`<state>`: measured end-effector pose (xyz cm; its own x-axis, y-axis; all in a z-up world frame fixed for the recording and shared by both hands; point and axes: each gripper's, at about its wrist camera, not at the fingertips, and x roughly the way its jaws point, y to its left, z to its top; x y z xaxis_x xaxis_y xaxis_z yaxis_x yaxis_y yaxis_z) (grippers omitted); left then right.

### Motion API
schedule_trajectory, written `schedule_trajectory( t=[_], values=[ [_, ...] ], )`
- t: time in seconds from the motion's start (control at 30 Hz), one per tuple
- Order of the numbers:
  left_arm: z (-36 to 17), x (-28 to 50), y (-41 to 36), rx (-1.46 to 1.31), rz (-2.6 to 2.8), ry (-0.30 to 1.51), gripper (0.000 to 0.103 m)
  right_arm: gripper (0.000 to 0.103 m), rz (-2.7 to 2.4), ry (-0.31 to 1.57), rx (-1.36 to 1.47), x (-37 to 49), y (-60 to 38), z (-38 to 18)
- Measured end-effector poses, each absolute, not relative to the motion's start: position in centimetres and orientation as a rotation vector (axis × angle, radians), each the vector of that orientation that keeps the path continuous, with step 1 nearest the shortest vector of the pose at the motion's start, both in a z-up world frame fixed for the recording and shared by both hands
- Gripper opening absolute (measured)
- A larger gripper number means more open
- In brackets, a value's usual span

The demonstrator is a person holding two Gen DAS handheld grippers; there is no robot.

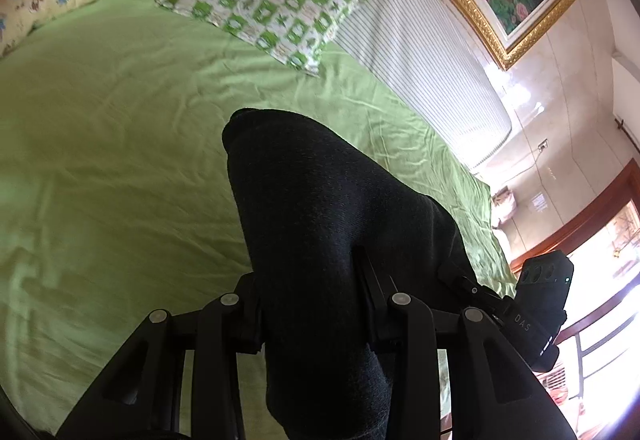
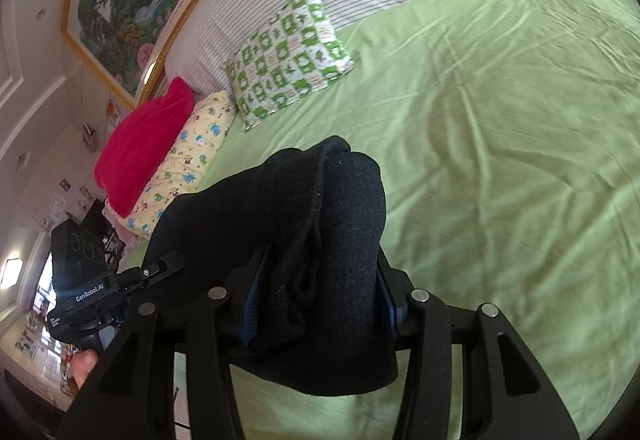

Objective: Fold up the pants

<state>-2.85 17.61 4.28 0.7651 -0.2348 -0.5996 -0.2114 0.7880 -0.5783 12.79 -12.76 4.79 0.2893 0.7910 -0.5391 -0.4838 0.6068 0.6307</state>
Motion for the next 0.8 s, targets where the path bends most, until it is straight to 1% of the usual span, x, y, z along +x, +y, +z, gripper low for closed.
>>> schedule_trajectory(
  t=[0.4,0.8],
  values=[
    [5.1,-4.0,21.1,-0.680,0.052,0.676,0.036,0.049,0.943,0.946,0.339,14.2,-7.7,5.9],
    [5.0,-1.7,24.0,-0.662,0.112,0.686,0.036,0.049,0.956,0.986,0.336,16.4,-3.8,5.2]
  ],
)
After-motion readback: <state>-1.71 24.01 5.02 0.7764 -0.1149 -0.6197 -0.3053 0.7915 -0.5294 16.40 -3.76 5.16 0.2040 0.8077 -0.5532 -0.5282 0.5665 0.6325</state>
